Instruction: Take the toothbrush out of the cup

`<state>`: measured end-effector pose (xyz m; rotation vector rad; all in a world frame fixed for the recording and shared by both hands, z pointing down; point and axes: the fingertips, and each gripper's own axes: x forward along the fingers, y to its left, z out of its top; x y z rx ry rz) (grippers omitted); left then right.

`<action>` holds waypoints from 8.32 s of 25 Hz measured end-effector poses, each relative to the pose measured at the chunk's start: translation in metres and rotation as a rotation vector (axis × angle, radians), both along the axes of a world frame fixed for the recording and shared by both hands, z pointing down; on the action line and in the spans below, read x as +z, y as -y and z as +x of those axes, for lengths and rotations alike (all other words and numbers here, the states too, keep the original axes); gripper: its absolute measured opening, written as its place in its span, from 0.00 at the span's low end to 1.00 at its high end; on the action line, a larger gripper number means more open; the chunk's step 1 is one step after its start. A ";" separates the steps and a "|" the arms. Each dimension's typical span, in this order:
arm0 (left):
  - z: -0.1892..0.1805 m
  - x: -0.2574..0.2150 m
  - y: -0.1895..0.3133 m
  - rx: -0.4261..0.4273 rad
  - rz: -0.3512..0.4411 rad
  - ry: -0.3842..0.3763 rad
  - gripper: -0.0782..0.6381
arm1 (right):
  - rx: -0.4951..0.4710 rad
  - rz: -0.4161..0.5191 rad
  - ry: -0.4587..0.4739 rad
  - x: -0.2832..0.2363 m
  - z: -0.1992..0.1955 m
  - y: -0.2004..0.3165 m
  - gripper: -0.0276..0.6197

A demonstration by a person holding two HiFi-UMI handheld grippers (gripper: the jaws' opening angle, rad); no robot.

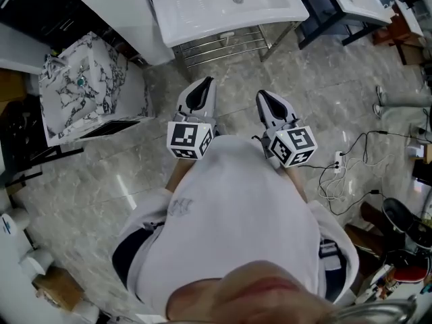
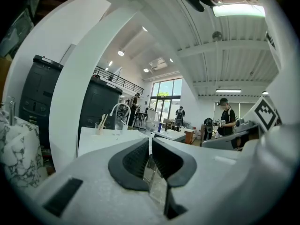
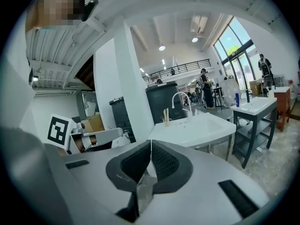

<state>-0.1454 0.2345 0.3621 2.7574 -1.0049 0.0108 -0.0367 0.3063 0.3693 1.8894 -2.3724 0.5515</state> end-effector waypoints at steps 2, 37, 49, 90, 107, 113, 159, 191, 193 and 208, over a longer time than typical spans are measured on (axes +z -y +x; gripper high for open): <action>-0.002 0.002 0.015 -0.004 -0.005 0.005 0.15 | 0.001 0.000 0.000 0.001 0.001 0.016 0.07; 0.031 0.013 0.169 -0.139 -0.022 0.082 0.15 | -0.112 -0.017 0.072 0.019 0.056 0.199 0.07; 0.079 0.003 0.216 -0.232 0.004 0.082 0.15 | -0.191 -0.012 0.071 0.017 0.110 0.256 0.07; 0.107 0.008 0.357 -0.172 0.003 0.117 0.13 | -0.162 -0.062 0.027 0.023 0.142 0.388 0.07; 0.101 0.023 0.454 -0.125 -0.017 0.116 0.13 | -0.062 -0.121 -0.001 0.037 0.139 0.471 0.07; 0.087 0.022 0.470 -0.187 -0.007 0.113 0.13 | -0.093 -0.127 0.004 0.040 0.129 0.484 0.07; 0.100 0.037 0.587 -0.435 0.045 0.219 0.48 | -0.134 -0.183 0.050 0.057 0.178 0.521 0.07; 0.127 0.079 0.658 -0.451 0.005 0.263 0.49 | -0.008 -0.236 0.046 0.067 0.202 0.502 0.07; 0.125 0.082 0.657 -0.463 -0.003 0.266 0.48 | -0.007 -0.237 0.047 0.067 0.202 0.503 0.07; 0.118 0.078 0.657 -0.471 0.059 0.323 0.17 | 0.002 -0.240 0.041 0.066 0.198 0.499 0.07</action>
